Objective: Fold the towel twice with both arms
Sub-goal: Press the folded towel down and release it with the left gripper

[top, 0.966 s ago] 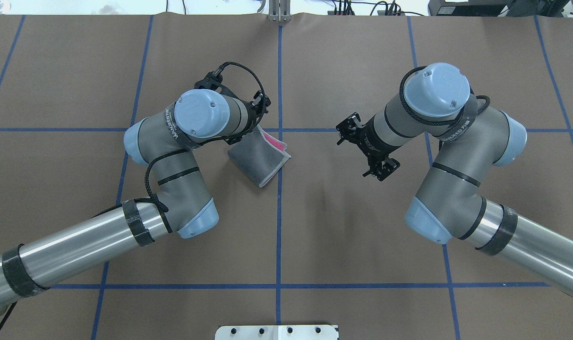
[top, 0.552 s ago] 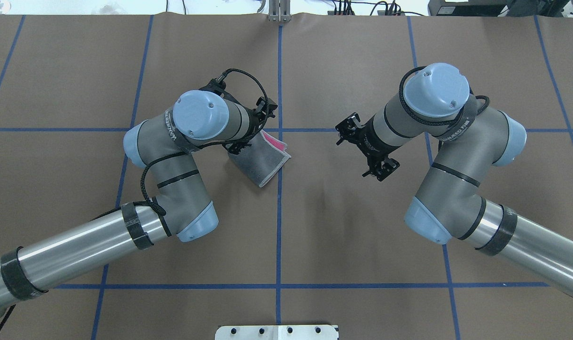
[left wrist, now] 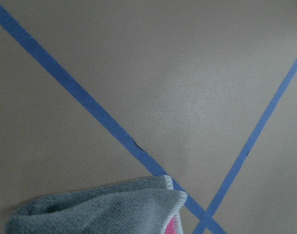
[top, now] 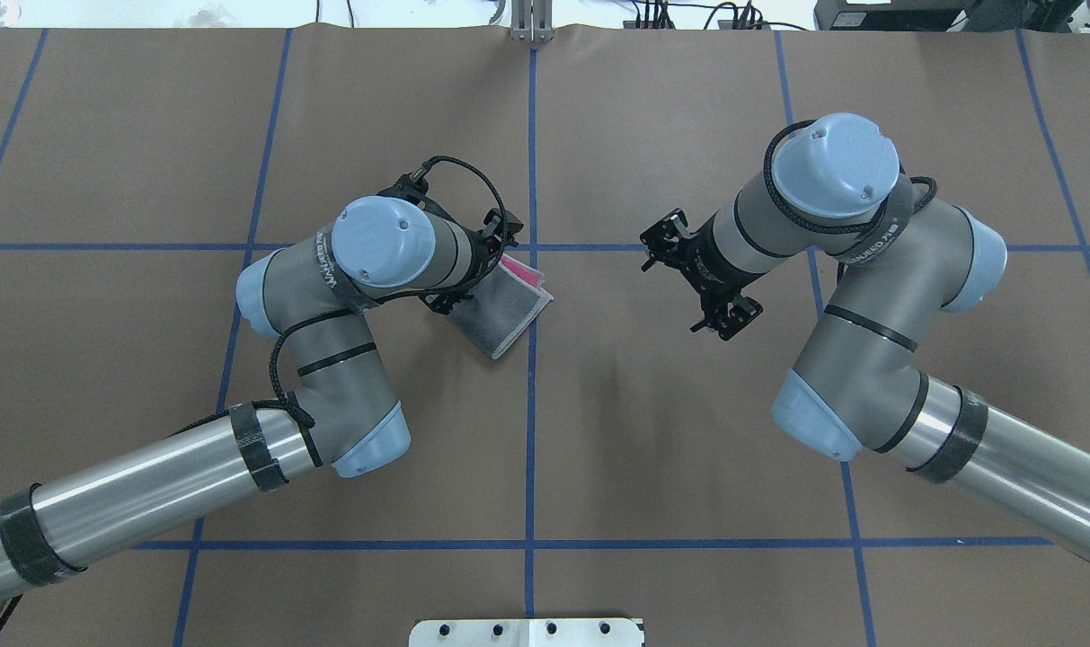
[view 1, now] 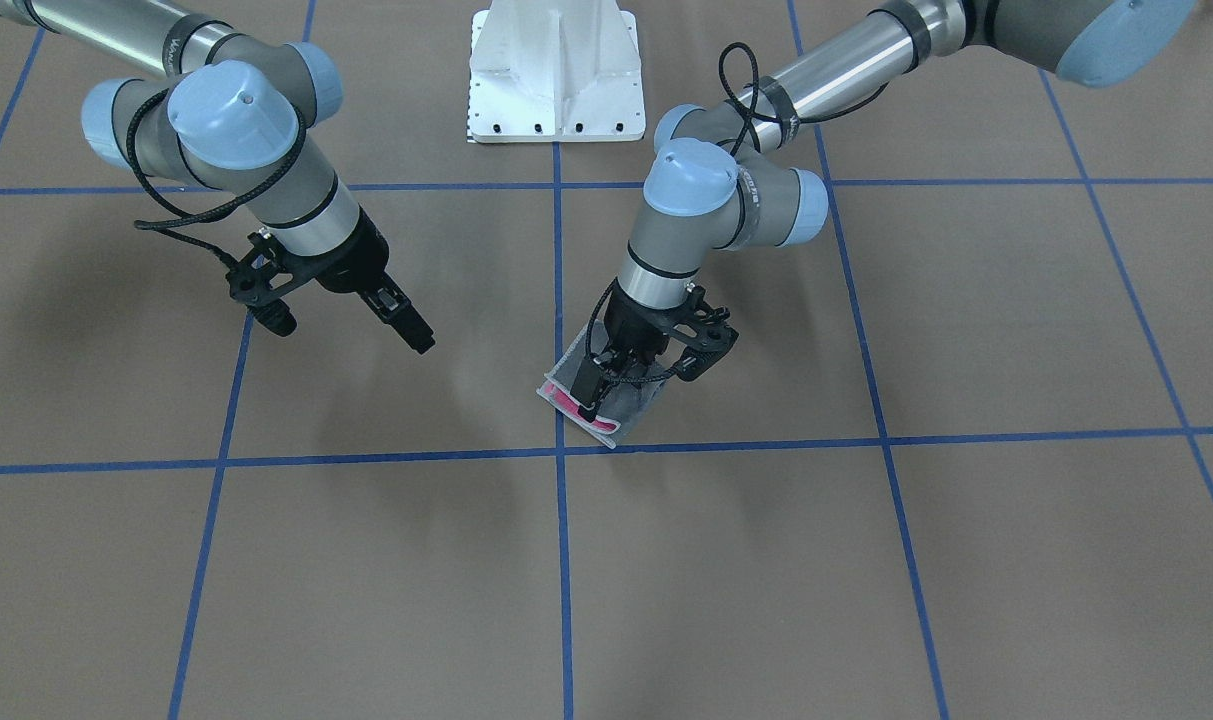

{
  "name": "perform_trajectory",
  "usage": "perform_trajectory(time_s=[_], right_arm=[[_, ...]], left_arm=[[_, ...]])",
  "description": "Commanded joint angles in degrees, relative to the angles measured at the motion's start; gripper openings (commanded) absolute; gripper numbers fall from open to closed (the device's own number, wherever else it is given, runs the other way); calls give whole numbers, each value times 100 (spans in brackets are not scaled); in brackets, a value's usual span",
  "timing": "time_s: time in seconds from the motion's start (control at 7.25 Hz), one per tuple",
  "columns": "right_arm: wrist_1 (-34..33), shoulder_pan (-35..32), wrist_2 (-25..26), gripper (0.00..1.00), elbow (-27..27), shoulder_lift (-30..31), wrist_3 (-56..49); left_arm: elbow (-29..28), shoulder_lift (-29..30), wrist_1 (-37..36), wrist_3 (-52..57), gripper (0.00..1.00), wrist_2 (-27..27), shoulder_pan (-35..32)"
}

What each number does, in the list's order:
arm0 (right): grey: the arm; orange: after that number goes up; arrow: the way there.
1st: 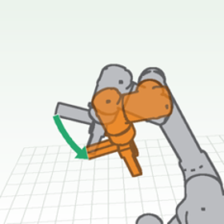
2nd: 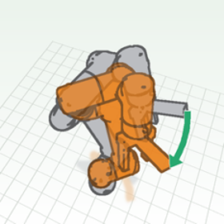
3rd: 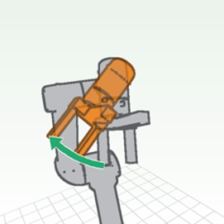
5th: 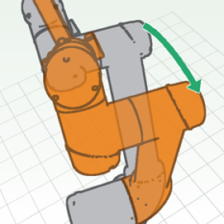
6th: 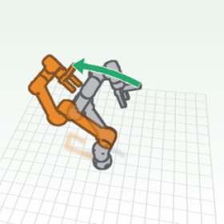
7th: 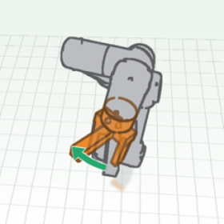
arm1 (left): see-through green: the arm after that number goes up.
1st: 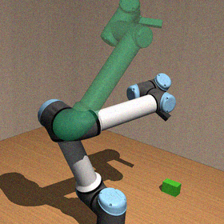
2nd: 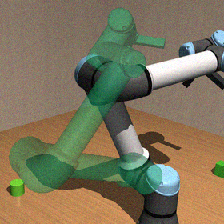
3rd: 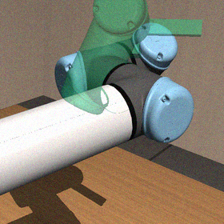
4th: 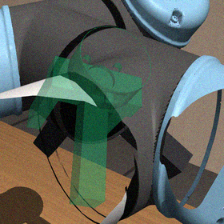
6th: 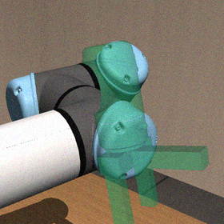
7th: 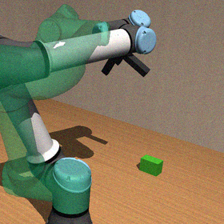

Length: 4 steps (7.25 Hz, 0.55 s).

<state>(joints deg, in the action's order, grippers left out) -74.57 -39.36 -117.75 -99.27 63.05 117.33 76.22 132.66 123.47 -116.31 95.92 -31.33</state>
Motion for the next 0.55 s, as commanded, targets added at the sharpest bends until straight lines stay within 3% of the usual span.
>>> perform_trajectory(time_s=[0.0,0.14,0.41], right_arm=[[4,129,94,100,65,-90,17],[4,252,216,100,118,-256,44],[65,647,820,100,591,-843,27]], left_arm=[[364,-3,-33,29,100,206,-109],[541,-73,-94,38,100,469,-284],[1592,-1036,-95,109,100,934,-573]])
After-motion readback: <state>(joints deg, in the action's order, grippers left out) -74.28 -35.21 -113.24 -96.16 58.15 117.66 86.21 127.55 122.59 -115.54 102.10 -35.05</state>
